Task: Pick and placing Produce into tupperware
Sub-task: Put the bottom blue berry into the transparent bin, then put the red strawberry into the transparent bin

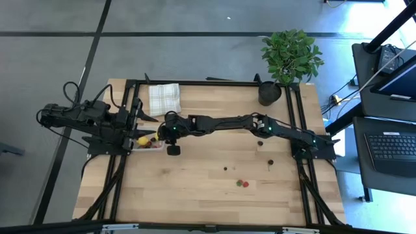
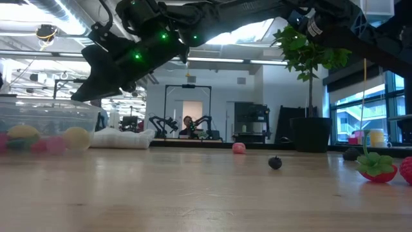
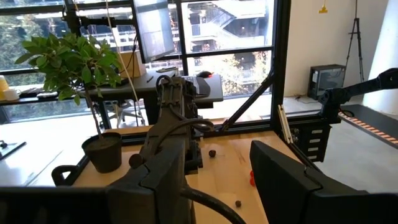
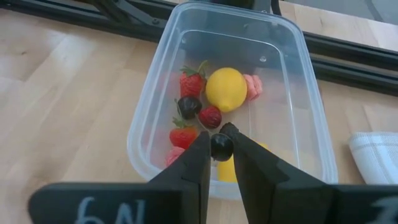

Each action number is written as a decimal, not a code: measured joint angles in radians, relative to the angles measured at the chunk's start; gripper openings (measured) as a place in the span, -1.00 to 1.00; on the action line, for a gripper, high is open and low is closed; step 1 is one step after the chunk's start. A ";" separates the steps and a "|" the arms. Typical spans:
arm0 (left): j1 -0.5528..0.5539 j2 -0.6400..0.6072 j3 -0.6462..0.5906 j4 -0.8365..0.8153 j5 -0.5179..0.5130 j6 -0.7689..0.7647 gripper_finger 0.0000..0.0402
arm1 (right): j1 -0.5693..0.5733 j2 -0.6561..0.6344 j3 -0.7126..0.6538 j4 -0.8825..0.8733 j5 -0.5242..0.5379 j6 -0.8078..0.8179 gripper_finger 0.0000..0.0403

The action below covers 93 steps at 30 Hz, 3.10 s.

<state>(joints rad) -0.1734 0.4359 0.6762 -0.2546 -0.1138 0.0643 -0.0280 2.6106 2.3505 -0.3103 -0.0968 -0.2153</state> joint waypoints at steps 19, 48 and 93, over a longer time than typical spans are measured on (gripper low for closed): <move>0.000 0.000 0.000 0.001 0.000 0.000 -0.12 | 0.000 0.000 0.000 0.000 -0.001 0.008 -0.46; 0.000 0.000 0.001 0.005 0.000 -0.003 -0.12 | -0.006 -0.106 0.005 -0.235 -0.002 0.079 -0.16; 0.026 0.242 0.001 0.051 0.004 -0.134 -0.12 | 0.118 -1.075 -0.905 -0.432 0.343 0.523 -0.16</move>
<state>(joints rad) -0.1473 0.6783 0.6769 -0.2032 -0.1097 -0.0698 0.0895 1.5354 1.4458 -0.7421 0.2463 0.3077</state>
